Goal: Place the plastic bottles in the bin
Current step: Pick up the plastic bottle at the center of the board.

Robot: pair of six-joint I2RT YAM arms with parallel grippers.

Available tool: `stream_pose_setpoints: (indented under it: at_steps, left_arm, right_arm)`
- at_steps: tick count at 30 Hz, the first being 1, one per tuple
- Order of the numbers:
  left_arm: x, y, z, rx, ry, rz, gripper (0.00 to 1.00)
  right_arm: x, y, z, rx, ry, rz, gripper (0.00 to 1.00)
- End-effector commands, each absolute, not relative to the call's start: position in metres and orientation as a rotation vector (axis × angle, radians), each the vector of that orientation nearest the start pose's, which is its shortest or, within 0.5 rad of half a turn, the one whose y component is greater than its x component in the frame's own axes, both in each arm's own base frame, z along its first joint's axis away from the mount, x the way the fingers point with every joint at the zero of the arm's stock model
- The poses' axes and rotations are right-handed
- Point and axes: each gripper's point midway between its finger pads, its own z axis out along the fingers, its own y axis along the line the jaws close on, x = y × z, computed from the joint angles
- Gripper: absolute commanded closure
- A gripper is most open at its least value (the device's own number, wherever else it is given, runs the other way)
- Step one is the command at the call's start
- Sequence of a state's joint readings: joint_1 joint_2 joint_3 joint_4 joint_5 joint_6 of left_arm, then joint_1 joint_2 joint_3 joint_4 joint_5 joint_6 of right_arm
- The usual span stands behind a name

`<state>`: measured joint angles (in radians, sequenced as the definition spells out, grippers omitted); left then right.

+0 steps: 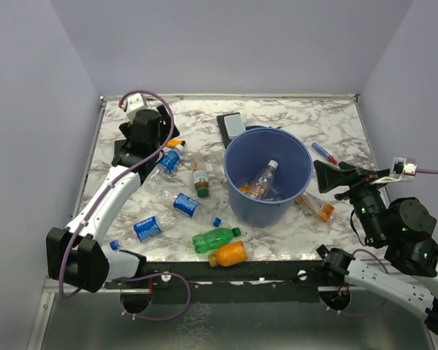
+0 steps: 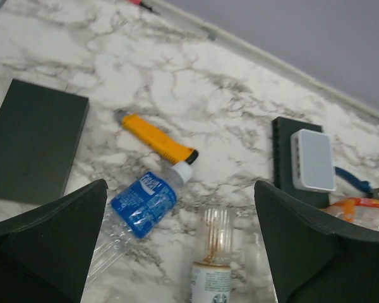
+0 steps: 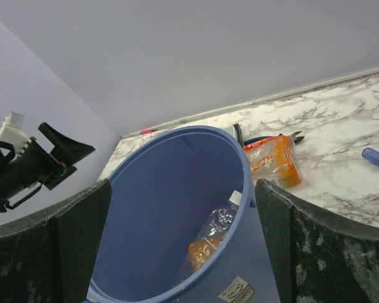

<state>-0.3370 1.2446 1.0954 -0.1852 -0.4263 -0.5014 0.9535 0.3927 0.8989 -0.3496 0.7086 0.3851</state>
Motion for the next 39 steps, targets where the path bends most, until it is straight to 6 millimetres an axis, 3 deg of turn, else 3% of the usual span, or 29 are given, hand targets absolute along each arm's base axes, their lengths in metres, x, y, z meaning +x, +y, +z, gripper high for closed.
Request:
stream_pose_setpoints:
  at_steps: [1,4,7,12,25,34,39]
  left_arm:
    - [0.388,-0.056,0.198,-0.503,2.057,-0.014,0.01]
    - [0.378,-0.042,0.175,-0.438,2.119,0.116,0.01]
    - [0.377,-0.038,0.169,-0.34,2.135,0.168,0.01]
    - [0.387,-0.055,0.139,-0.137,2.282,0.166,0.01]
    - [0.392,-0.072,0.074,-0.016,2.475,0.145,0.02]
    - [0.389,-0.067,0.058,-0.06,2.489,0.185,0.23]
    - [0.387,-0.066,0.058,-0.082,2.48,0.18,0.4]
  right_arm:
    - [0.182,0.086,0.378,0.161,1.496,0.602,0.01]
    - [0.179,0.085,0.375,0.158,1.499,0.611,0.01]
    - [0.177,0.086,0.371,0.147,1.5,0.625,0.01]
    - [0.175,0.092,0.363,0.12,1.504,0.647,0.01]
    - [0.171,0.09,0.363,0.123,1.516,0.665,0.01]
    - [0.173,0.091,0.368,0.116,1.518,0.655,0.01]
    - [0.174,0.094,0.372,0.109,1.521,0.654,0.01]
